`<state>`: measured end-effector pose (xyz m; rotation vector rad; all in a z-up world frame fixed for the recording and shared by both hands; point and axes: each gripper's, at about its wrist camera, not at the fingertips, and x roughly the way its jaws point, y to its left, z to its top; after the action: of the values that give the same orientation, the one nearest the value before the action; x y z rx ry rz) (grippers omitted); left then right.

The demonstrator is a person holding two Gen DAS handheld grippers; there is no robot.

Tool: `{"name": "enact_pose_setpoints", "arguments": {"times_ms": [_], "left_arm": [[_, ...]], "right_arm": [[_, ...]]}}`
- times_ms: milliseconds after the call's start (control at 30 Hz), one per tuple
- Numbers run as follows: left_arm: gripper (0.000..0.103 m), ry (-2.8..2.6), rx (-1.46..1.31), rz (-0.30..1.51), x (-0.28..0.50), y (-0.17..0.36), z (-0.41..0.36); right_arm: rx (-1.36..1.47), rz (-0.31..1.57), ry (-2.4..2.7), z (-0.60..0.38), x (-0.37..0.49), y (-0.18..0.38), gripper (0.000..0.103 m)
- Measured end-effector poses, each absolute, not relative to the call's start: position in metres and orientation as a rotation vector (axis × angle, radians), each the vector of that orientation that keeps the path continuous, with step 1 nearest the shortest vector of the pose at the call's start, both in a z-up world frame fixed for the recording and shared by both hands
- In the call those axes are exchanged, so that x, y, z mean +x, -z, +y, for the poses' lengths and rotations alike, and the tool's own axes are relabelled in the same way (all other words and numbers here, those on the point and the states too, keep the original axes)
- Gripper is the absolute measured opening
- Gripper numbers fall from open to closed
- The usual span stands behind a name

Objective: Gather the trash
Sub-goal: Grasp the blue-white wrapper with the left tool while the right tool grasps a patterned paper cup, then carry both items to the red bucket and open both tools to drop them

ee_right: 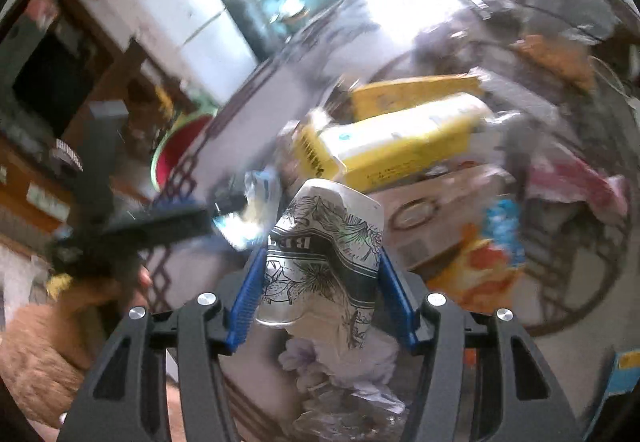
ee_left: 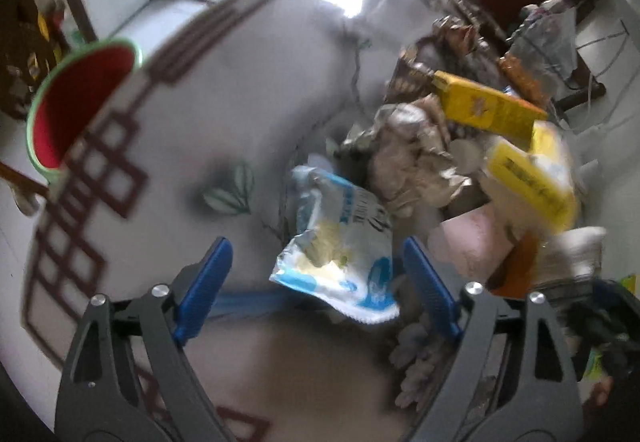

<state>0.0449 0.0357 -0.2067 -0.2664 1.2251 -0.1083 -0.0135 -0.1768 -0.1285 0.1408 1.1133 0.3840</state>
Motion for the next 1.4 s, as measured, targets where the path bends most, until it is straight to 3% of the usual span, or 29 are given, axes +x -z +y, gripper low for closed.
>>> {"name": "enact_pose_setpoints", "arguments": {"times_ms": [133, 167, 267, 300, 367, 733, 900, 1100, 1400], "left_arm": [[0.077, 0.101, -0.261, 1.271, 0.051, 0.222, 0.033], [0.070, 0.107, -0.256, 1.276, 0.051, 0.224, 0.031], [0.028, 0.094, -0.225, 1.279, 0.048, 0.227, 0.028], [0.019, 0.107, -0.229, 1.282, 0.048, 0.228, 0.028], [0.014, 0.123, -0.270, 1.279, 0.048, 0.226, 0.034], [0.011, 0.096, -0.164, 0.954, 0.038, 0.118, 0.091], [0.011, 0.089, -0.145, 0.894, 0.051, 0.093, 0.133], [0.011, 0.021, -0.132, 0.876, 0.071, 0.087, 0.207], [0.011, -0.088, -0.137, 0.948, 0.093, 0.120, 0.315]], "right_arm": [[0.145, 1.101, -0.368, -0.178, -0.015, 0.125, 0.055], [0.143, 1.101, -0.367, -0.177, -0.016, 0.125, 0.055], [0.131, 1.093, -0.366, -0.175, -0.017, 0.122, 0.055], [0.129, 1.087, -0.368, -0.174, -0.017, 0.119, 0.055], [0.130, 1.075, -0.378, -0.173, -0.021, 0.113, 0.055], [0.121, 0.932, -0.429, -0.121, -0.003, 0.059, 0.055], [0.124, 0.922, -0.424, -0.076, 0.019, 0.054, 0.055], [0.120, 0.956, -0.464, -0.004, 0.050, 0.067, 0.055], [0.133, 1.032, -0.599, 0.115, 0.097, 0.111, 0.055]]}}
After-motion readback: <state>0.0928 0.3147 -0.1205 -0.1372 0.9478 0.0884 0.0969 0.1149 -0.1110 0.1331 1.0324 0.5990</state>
